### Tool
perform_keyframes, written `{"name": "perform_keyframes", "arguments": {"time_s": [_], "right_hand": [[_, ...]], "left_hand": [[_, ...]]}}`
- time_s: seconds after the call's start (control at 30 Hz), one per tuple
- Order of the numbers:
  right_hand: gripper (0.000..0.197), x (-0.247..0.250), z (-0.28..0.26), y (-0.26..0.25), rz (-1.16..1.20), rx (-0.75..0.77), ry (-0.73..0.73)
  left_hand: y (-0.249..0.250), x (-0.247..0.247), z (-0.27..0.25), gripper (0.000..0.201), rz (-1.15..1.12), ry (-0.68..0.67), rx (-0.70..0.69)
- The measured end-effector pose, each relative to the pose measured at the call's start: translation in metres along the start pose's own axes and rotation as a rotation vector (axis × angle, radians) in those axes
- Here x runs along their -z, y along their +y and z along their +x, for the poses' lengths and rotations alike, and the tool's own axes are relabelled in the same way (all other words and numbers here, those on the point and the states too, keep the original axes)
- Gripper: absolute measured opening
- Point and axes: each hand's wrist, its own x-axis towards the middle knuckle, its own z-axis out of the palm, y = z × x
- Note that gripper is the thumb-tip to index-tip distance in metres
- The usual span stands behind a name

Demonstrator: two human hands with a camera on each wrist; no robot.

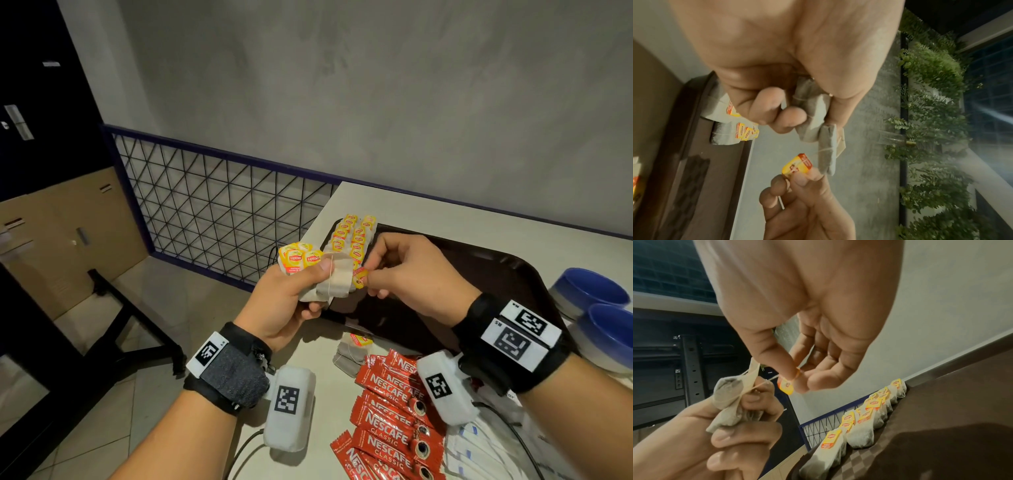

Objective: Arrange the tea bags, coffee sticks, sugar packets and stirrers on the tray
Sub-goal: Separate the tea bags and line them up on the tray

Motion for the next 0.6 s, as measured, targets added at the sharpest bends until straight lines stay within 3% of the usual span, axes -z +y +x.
{"name": "perform_keyframes", "arguments": {"time_s": [0.1, 0.27, 0.43, 0.6], "right_hand": [[0.023, 0.0007, 0.0008, -0.0023, 0.012, 0.012, -0.029], [0.007, -0.0024, 0.0004, -0.0043, -0.009, 0.035, 0.028], [0.008, -0.0064, -0.0021, -0.0028, 0.039, 0.050, 0.015], [0.007, -0.0048, -0.0037, -0.0026, 0.168, 0.042, 0.034]], "left_hand": [[-0.0005, 0.0004, -0.0003, 0.044, 0.030, -0.015, 0.001], [-0.0024, -0.0002, 0.0005, 0.031, 0.056, -0.022, 0.018], [-0.0030, -0.0007, 0.0003, 0.036, 0.052, -0.018, 0.041], [-0.0028, -0.0014, -0.0005, 0.026, 0.069, -0.034, 0.041]]}}
